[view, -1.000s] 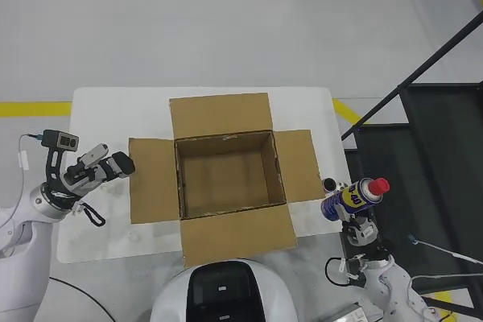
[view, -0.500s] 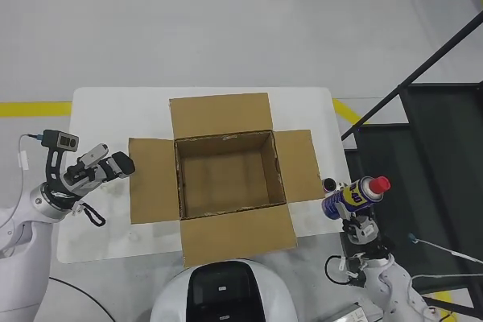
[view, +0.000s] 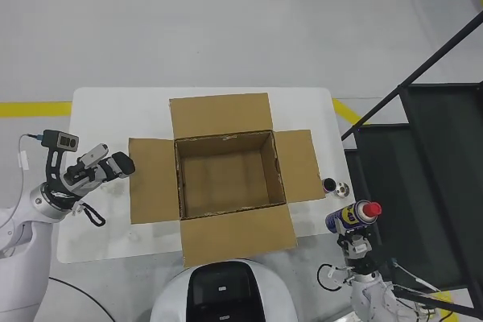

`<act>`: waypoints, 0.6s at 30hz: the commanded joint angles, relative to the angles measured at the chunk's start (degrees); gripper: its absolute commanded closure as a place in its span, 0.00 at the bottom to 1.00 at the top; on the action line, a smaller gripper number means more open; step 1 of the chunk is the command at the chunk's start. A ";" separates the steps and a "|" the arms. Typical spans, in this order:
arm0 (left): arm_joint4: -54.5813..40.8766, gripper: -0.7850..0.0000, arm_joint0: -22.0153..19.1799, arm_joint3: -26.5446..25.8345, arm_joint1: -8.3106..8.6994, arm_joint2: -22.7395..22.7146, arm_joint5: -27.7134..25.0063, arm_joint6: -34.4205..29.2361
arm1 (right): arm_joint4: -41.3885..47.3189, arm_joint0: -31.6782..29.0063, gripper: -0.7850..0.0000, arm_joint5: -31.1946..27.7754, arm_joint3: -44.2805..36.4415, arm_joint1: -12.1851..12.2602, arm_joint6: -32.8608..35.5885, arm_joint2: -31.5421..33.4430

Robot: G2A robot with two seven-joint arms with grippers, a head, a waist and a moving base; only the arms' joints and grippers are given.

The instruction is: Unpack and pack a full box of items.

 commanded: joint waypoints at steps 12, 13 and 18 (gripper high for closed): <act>0.00 0.00 0.00 0.00 0.00 0.00 0.00 0.00 | -1.01 15.46 1.00 0.46 25.02 -1.80 -11.62 -5.80; 0.00 0.00 0.00 0.00 0.00 0.00 0.00 0.00 | -1.32 16.34 1.00 0.64 26.27 -1.92 -11.97 -6.20; 0.00 0.00 0.00 0.00 0.00 0.00 0.00 0.00 | -1.45 20.44 1.00 1.74 31.65 -2.48 -13.39 -7.44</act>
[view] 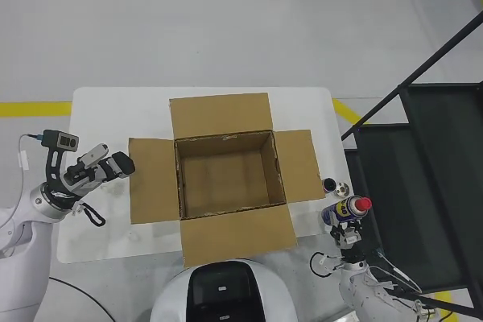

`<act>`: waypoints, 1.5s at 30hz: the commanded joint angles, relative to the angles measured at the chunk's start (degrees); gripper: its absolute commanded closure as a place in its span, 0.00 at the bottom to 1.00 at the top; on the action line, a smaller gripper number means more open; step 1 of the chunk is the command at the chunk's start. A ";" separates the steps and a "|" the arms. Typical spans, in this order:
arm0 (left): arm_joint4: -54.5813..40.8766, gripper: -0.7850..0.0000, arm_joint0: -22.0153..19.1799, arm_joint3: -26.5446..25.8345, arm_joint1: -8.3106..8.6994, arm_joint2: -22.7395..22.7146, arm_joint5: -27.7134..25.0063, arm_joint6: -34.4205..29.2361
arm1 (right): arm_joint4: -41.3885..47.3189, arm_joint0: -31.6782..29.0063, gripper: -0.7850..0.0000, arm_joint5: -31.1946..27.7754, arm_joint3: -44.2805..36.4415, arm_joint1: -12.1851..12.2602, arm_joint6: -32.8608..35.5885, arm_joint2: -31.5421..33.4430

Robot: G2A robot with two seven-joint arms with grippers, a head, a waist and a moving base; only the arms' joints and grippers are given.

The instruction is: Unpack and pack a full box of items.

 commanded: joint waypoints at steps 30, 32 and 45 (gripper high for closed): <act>0.00 0.00 0.00 0.00 0.00 0.00 0.00 0.00 | 5.25 8.72 1.00 2.10 14.17 -2.41 -0.17 -2.67; 0.00 0.00 0.00 0.00 0.00 0.00 0.00 0.00 | 5.25 8.74 1.00 2.20 14.28 -2.39 -0.03 -2.79; 0.00 0.00 0.00 0.00 0.00 0.00 0.00 0.00 | 6.12 8.68 0.00 2.18 14.79 -2.95 1.98 -3.83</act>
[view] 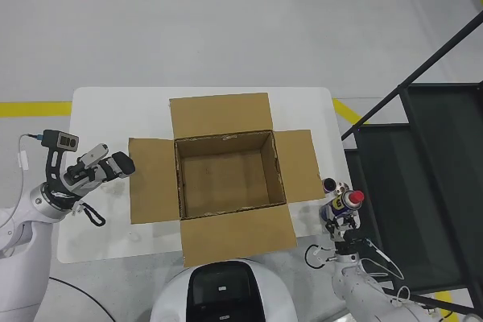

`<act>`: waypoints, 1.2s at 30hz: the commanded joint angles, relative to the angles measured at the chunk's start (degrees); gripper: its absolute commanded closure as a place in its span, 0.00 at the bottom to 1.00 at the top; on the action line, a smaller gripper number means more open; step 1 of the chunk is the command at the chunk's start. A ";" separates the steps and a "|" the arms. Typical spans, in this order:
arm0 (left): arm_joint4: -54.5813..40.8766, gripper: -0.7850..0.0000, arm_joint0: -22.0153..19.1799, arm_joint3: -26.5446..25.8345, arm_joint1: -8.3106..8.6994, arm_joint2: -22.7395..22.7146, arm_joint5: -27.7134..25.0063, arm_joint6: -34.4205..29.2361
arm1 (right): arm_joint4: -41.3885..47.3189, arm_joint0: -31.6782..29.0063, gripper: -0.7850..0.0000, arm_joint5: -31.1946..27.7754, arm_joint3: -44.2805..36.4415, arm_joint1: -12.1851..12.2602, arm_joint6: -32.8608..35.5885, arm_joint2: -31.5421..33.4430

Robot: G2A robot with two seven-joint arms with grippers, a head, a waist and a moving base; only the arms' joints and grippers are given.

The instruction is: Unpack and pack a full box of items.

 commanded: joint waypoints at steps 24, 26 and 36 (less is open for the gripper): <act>0.00 0.00 0.00 0.00 0.00 0.00 0.00 0.00 | 0.70 -10.03 0.00 -0.01 -13.17 2.88 -4.78 0.08; 0.00 0.00 0.00 0.00 0.00 0.00 0.00 0.00 | 0.78 -11.63 0.00 -0.33 -15.81 3.50 -4.46 0.38; 0.00 0.00 0.00 0.00 0.00 0.00 0.00 0.00 | 0.72 -17.26 0.00 -1.40 -24.67 5.60 -3.38 1.47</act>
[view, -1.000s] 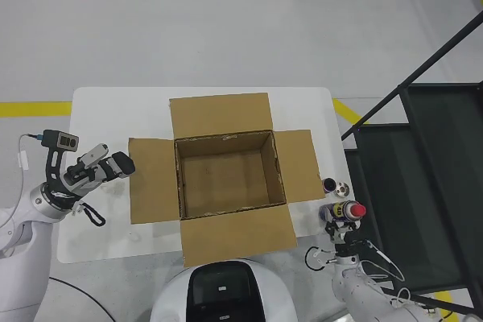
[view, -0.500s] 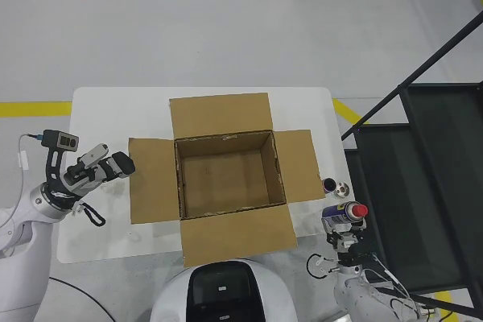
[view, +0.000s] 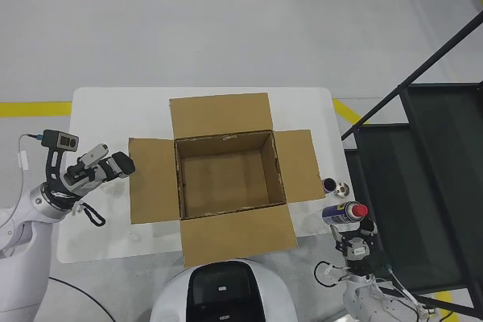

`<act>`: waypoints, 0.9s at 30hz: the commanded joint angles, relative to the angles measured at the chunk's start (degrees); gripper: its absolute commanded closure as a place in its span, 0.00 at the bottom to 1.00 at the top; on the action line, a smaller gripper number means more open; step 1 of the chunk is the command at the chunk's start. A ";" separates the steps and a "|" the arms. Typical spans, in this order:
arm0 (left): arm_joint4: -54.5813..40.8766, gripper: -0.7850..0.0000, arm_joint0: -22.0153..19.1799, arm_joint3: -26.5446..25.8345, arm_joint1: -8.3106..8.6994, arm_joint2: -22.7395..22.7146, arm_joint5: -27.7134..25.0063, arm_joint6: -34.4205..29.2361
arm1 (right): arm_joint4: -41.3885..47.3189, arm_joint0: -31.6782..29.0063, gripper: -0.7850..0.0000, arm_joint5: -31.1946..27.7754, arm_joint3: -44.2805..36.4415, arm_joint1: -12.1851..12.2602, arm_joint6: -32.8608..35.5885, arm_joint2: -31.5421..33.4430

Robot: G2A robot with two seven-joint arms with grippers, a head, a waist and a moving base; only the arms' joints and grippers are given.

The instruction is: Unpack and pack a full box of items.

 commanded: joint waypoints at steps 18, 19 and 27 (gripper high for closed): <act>0.00 0.00 0.00 0.00 0.00 0.00 0.00 0.00 | 2.89 8.79 0.00 -7.19 10.24 -1.51 7.22 -3.20; 0.00 0.00 0.00 0.00 0.00 0.00 0.00 0.00 | 2.94 9.21 0.00 -7.29 10.77 -1.58 7.31 -3.32; 0.00 0.00 0.00 0.00 0.00 0.00 0.00 0.00 | 3.81 11.54 1.00 -7.62 14.32 -1.96 7.64 -3.67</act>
